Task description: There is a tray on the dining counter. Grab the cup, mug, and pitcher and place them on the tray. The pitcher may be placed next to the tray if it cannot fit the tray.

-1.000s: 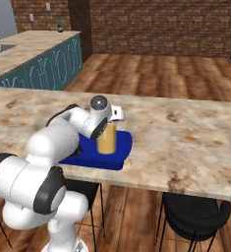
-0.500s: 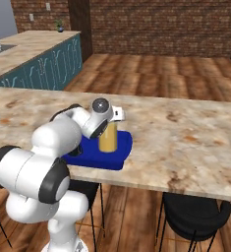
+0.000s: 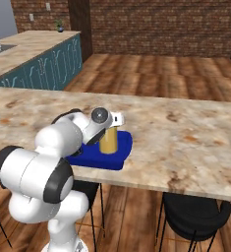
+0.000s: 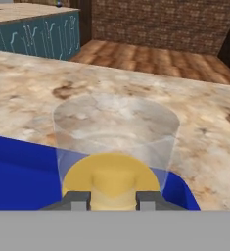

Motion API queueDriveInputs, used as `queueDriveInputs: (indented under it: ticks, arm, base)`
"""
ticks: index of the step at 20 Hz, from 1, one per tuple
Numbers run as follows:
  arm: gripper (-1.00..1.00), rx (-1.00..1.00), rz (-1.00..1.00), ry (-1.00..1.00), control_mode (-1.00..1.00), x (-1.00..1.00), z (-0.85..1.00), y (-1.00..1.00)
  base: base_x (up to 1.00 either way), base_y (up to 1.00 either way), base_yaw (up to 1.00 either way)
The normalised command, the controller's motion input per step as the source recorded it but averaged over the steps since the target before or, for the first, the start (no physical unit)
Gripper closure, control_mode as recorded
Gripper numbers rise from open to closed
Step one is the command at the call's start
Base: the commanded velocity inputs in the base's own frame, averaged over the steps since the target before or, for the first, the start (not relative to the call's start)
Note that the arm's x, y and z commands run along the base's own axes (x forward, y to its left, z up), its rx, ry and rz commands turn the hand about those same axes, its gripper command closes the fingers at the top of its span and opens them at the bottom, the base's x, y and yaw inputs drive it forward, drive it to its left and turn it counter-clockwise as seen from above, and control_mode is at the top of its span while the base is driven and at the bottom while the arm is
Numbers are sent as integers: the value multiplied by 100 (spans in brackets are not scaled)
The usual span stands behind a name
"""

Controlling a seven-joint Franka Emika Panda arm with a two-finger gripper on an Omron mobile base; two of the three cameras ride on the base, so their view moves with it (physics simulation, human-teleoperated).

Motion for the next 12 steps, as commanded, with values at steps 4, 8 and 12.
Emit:
queueDriveInputs:
  ticks: [4, 8, 12]
  arm:
    - [100, 0, 0, 0, -100, 0, 0, 0]
    - [100, 0, 0, 0, -100, 0, 0, 0]
    - [-100, 0, 0, 0, -100, 0, 0, 0]
  base:
    - [0, 0, 0]
    - [0, 0, 0]
    - [0, 0, 0]
